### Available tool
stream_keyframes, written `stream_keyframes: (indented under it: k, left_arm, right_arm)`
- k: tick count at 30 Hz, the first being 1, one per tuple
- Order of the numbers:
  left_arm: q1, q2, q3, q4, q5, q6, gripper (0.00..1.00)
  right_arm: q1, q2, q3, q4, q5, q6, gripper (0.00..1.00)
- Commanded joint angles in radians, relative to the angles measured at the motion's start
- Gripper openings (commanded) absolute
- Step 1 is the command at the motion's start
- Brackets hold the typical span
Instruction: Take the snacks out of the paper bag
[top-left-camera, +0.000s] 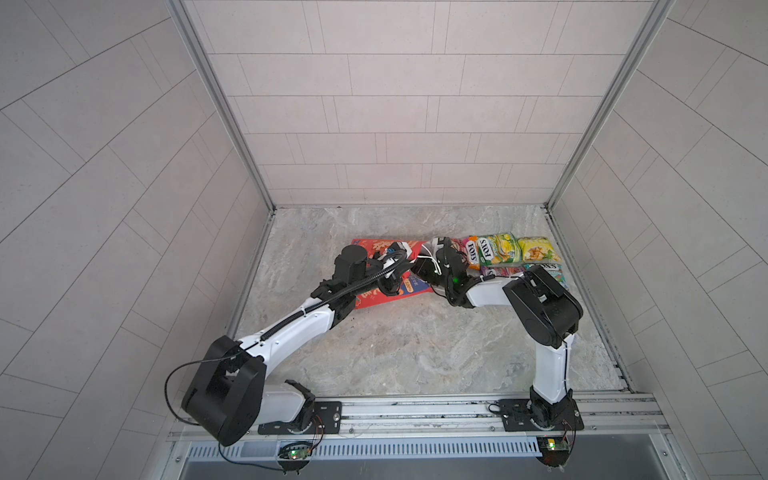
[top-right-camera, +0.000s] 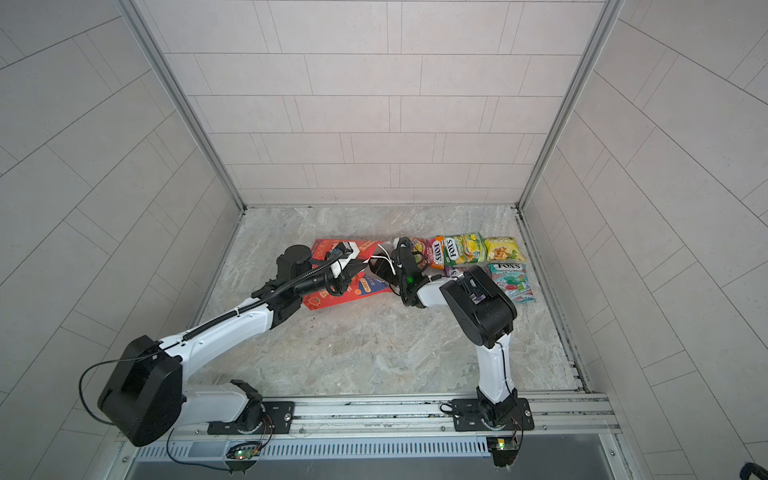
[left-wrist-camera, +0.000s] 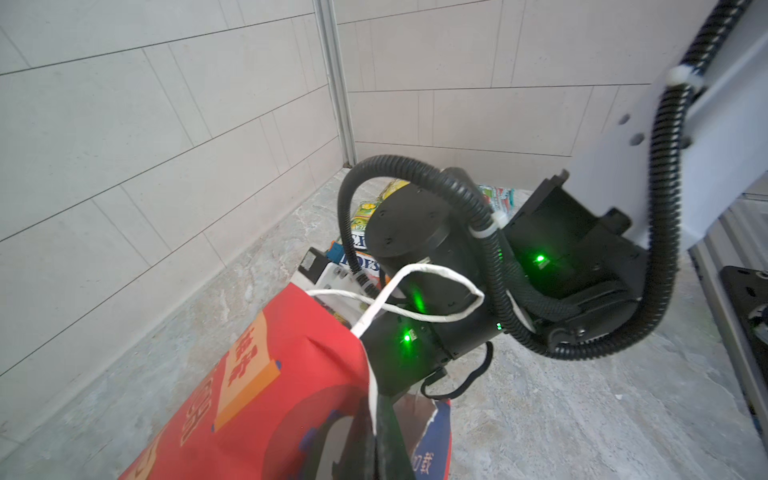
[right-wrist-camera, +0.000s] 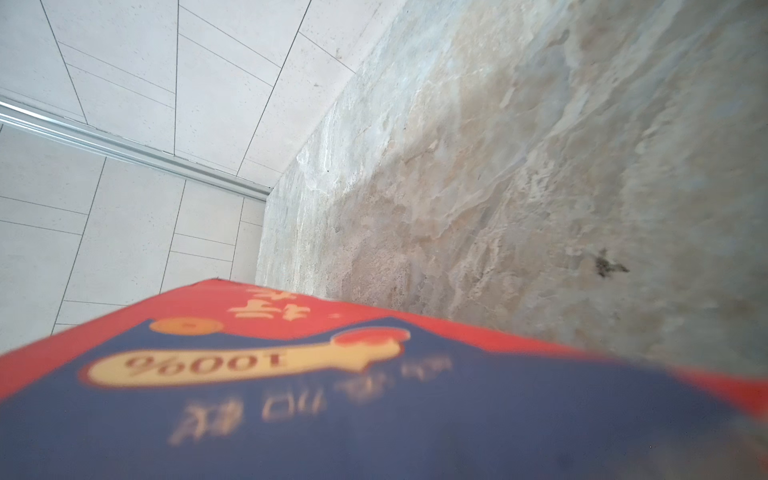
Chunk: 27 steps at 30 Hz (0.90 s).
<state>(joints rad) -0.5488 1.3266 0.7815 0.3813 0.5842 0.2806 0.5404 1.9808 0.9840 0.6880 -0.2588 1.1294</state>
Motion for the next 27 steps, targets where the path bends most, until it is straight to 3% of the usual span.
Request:
stream_keyframes:
  k: [1,9,14,17,21,24,27]
  left_arm:
    - [-0.021,0.015,0.051,0.035,0.07,0.011,0.0]
    - [-0.024,0.012,0.054,-0.025,-0.013,0.073,0.0]
    - [-0.025,0.024,0.042,-0.014,0.039,0.096,0.0]
    - [-0.024,0.032,0.039,0.01,0.079,0.085,0.0]
    - [-0.025,0.025,0.025,0.043,0.098,0.074,0.0]
    - [-0.025,0.015,0.016,0.048,0.072,0.077,0.0]
    - [-0.024,-0.001,0.005,0.044,0.038,0.087,0.0]
  right_arm:
    - [0.016,0.042,0.021,0.021,-0.023,0.043,0.5]
    - [0.027,0.026,-0.044,0.075,-0.169,0.037,0.52]
    - [0.054,0.04,-0.058,0.091,-0.189,0.027,0.52]
    - [0.063,0.073,-0.025,0.1,-0.193,0.023,0.46]
    - [0.07,0.112,0.011,0.099,-0.167,0.03,0.29]
    - [0.07,0.122,0.026,0.073,-0.142,0.035,0.17]
    - [0.063,0.112,0.008,0.082,-0.135,0.042,0.12]
